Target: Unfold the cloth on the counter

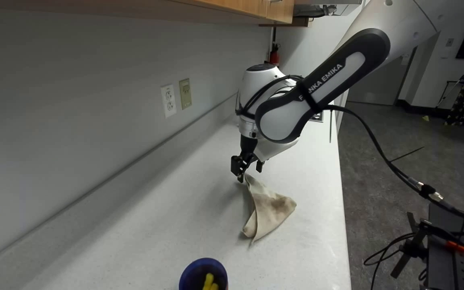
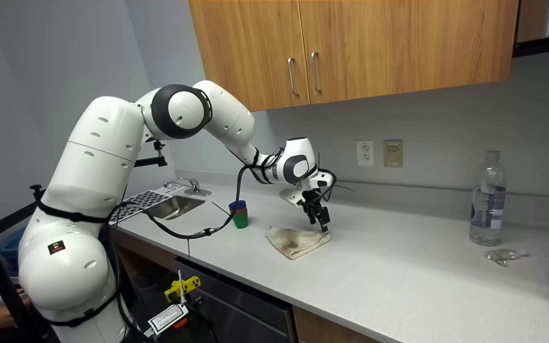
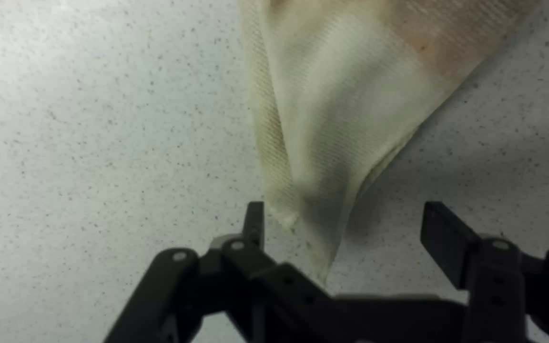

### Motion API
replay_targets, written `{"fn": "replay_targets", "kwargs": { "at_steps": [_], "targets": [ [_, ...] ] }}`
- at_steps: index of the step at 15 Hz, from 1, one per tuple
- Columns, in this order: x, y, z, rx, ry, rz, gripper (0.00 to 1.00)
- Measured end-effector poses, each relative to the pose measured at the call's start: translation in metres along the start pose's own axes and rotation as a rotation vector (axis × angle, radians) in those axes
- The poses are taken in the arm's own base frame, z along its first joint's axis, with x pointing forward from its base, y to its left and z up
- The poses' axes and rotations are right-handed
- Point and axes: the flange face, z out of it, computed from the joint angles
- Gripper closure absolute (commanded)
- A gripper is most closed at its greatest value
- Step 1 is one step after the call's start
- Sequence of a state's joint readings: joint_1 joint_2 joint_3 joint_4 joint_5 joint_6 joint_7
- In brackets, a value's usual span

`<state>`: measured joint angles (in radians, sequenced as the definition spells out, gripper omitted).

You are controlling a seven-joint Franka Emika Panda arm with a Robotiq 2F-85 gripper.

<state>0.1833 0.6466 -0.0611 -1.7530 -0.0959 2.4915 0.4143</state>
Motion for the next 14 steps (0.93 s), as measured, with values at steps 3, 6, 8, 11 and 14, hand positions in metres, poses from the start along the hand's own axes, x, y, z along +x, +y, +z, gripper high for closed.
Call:
{"fn": "replay_targets", "kwargs": {
  "at_steps": [3,6,8,11,14],
  "targets": [
    [0.001,0.006,0.007,-0.012,-0.005,0.011,0.25],
    [0.003,0.012,0.015,-0.023,-0.009,0.021,0.37],
    [0.005,0.012,0.02,-0.027,-0.009,0.022,0.61],
    [0.008,0.006,0.025,-0.028,-0.007,0.018,0.84],
    [0.009,-0.002,0.026,-0.031,0.0,0.01,1.0]
  ]
}}
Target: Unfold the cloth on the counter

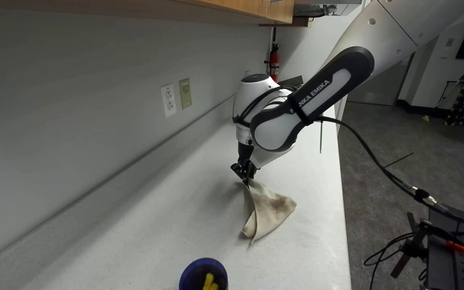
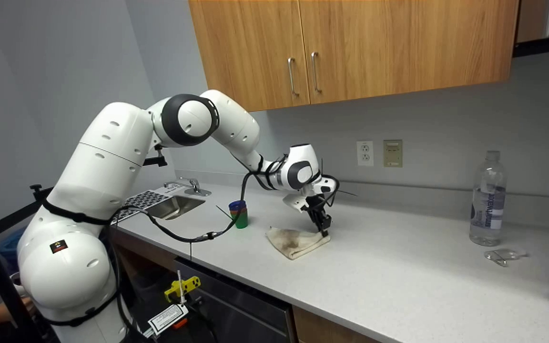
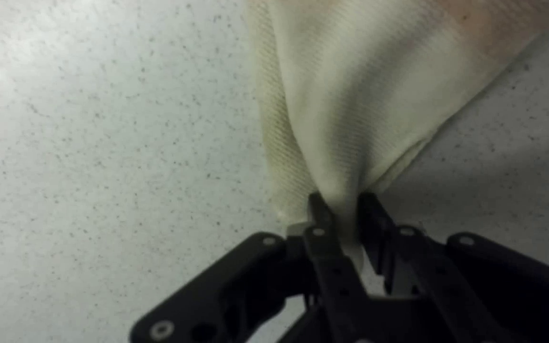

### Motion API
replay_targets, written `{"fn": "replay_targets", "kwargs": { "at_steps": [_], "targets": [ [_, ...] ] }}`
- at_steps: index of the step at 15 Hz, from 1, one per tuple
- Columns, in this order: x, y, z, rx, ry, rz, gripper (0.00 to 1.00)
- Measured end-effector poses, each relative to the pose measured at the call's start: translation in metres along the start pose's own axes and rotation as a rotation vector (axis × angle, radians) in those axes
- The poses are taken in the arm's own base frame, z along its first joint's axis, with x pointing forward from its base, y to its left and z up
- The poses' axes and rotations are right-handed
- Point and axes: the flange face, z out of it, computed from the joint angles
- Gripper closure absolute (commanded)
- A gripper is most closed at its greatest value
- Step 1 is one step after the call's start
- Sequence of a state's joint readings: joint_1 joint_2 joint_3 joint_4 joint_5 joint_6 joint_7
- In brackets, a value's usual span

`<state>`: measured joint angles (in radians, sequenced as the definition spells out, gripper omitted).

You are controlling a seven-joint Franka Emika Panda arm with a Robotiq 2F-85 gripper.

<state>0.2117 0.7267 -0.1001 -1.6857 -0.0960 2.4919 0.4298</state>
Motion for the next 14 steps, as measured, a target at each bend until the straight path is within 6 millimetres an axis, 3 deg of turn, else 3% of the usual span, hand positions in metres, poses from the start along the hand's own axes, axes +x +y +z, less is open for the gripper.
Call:
{"fn": "replay_targets", "kwargs": {
  "at_steps": [8,11,14],
  "targets": [
    [0.01,0.001,-0.017,-0.034,0.047,-0.03,0.99],
    [0.012,0.001,-0.044,-0.035,0.064,-0.043,0.99],
    [-0.003,-0.004,-0.078,-0.032,0.021,-0.064,0.99]
  ]
}}
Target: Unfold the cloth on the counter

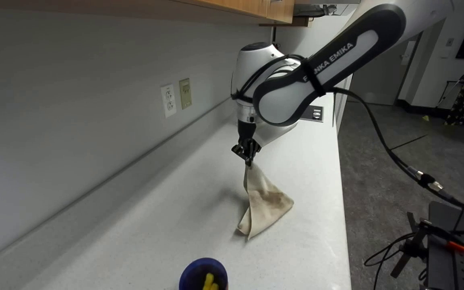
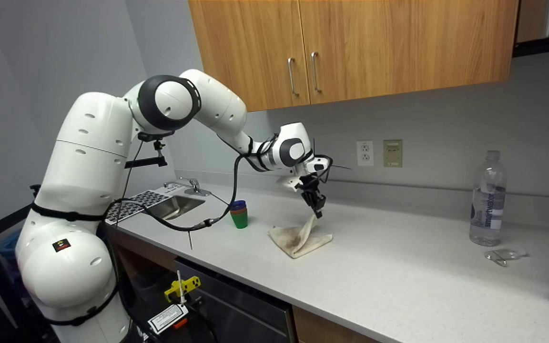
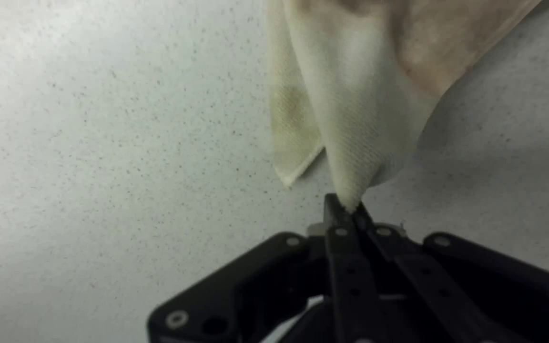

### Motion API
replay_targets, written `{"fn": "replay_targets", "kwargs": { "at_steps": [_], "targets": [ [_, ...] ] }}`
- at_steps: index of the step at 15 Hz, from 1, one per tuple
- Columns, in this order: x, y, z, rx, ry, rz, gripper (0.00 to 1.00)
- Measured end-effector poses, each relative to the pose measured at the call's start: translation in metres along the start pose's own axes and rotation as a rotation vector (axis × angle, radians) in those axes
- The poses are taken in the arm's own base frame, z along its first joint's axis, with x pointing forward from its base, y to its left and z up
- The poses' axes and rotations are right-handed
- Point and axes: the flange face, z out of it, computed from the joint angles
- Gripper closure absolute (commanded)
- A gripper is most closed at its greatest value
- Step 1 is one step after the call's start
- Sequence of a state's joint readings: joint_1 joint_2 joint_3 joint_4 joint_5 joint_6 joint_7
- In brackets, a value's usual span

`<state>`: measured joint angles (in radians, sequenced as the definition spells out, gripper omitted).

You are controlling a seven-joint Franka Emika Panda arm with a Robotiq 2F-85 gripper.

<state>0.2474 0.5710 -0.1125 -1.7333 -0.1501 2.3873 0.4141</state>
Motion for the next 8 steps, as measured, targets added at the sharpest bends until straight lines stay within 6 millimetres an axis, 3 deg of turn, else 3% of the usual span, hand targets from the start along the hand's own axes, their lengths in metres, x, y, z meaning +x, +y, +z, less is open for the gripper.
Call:
{"fn": "replay_targets", "kwargs": {
  "at_steps": [8],
  "targets": [
    [-0.07,-0.015,-0.07,0.066,-0.187,-0.09,0.99]
  ]
}}
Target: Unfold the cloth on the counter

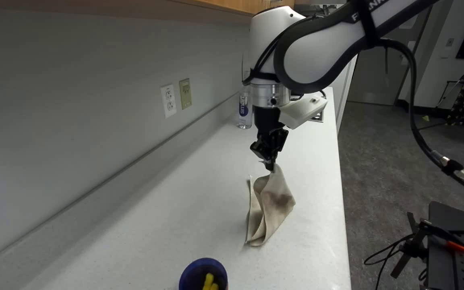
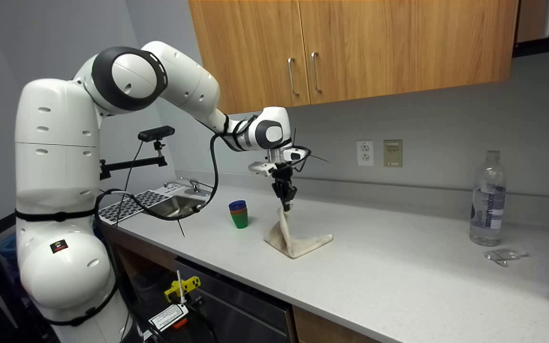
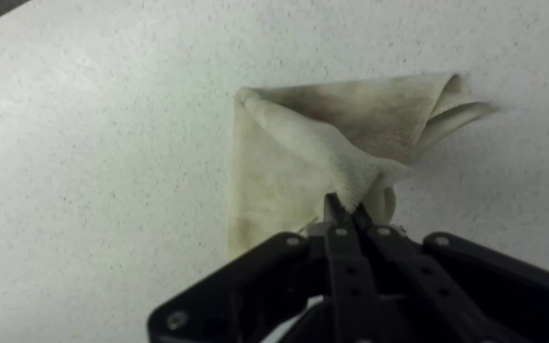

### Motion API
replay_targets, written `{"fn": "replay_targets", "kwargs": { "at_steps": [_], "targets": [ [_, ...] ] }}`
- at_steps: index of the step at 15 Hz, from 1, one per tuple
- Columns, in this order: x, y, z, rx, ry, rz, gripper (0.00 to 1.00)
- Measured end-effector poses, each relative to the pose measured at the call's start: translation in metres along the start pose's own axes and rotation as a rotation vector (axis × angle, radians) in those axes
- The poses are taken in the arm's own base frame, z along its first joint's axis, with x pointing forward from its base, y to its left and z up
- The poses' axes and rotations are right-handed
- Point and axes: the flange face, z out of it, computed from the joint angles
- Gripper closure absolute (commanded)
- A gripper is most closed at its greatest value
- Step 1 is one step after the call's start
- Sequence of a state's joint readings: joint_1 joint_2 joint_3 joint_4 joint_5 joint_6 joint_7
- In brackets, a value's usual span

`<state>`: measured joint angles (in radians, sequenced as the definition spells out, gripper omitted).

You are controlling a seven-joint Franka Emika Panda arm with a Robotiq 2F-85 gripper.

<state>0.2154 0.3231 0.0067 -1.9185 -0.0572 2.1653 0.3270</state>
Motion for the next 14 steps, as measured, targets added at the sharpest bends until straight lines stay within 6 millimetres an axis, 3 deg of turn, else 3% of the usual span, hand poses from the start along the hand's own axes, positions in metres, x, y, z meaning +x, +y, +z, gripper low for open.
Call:
{"fn": "replay_targets", "kwargs": {
  "at_steps": [4,8,9,11,14],
  "targets": [
    [-0.038,0.004,-0.005,0.024,-0.102,-0.024,0.99],
    [-0.069,0.01,0.006,0.039,-0.179,-0.02,0.99],
    [-0.075,0.01,0.01,0.041,-0.193,-0.022,0.72],
    [-0.087,0.009,0.018,0.033,-0.217,-0.03,0.64],
    [-0.101,0.005,0.028,0.023,-0.244,-0.045,0.42]
  ]
}}
